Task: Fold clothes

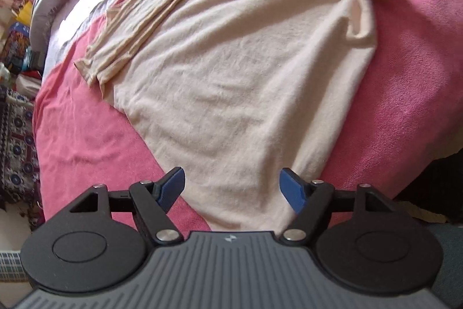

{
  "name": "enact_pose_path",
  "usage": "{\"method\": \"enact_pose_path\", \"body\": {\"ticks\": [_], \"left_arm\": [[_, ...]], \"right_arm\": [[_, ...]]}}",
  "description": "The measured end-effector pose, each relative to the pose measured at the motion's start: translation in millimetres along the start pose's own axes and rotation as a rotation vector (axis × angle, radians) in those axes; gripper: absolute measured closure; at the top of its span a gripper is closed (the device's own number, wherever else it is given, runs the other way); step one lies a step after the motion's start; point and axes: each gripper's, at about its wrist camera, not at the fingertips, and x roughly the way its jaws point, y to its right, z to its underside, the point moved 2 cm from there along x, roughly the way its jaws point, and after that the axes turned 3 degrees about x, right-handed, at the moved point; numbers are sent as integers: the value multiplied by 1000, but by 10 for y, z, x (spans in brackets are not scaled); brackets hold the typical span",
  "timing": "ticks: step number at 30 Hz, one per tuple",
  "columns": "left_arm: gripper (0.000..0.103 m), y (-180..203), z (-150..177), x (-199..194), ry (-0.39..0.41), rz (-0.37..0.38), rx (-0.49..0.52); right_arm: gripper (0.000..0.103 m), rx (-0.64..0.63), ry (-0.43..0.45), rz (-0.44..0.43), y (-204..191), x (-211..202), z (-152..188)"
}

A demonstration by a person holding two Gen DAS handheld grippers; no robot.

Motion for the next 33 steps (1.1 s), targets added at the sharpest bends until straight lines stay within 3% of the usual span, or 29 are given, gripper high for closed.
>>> {"method": "enact_pose_path", "body": {"ticks": [3, 5, 6, 8, 9, 10, 11, 12, 15, 18, 21, 24, 28, 30, 31, 32, 33], "left_arm": [[27, 93, -59, -48, 55, -1, 64], [27, 141, -93, 1, 65, -7, 94], [27, 162, -97, 46, 61, -16, 109], [27, 188, -90, 141, 49, -34, 138], [27, 186, -71, 189, 42, -44, 147], [27, 177, -47, 244, 33, -58, 157], [26, 162, -22, 302, 22, -72, 167], [24, 134, -1, 348, 19, -85, 173], [14, -28, 11, 455, 21, -116, 154], [13, -373, -73, 583, -28, -116, 10], [15, -630, -46, 696, -72, -205, -53], [16, -784, -3, 696, -84, -248, -54], [16, -761, 48, 462, -37, -199, -29], [16, -594, 78, 324, 2, -142, 28], [16, -467, 68, 265, 24, -116, 70], [16, -349, 55, 226, 41, -94, 103], [16, -239, 41, 195, 55, -74, 132]], "right_arm": [[92, 128, 95, -149, -124, -23, -299], [92, 142, 162, -190, -228, 1, -537], [92, 110, 191, -178, -278, -6, -636], [87, -24, 224, -66, -417, -23, -754], [85, -122, 232, 15, -492, -38, -749], [75, -245, 239, 111, -583, -44, -711], [58, -374, 249, 211, -671, -33, -647], [50, -502, 262, 305, -749, -11, -540], [47, -975, 288, 536, -948, 126, -57], [45, -1488, 274, 698, -1038, 391, 506], [38, -1822, 235, 757, -1056, 685, 864], [36, -1919, 193, 743, -1130, 926, 934], [37, -1964, 93, 710, -1191, 1179, 905], [47, -1989, 21, 683, -1199, 1255, 897], [59, -1996, -17, 667, -1206, 1278, 893], [79, -1964, -41, 653, -1245, 1274, 864], [88, -1931, -65, 639, -1284, 1270, 835]]}}
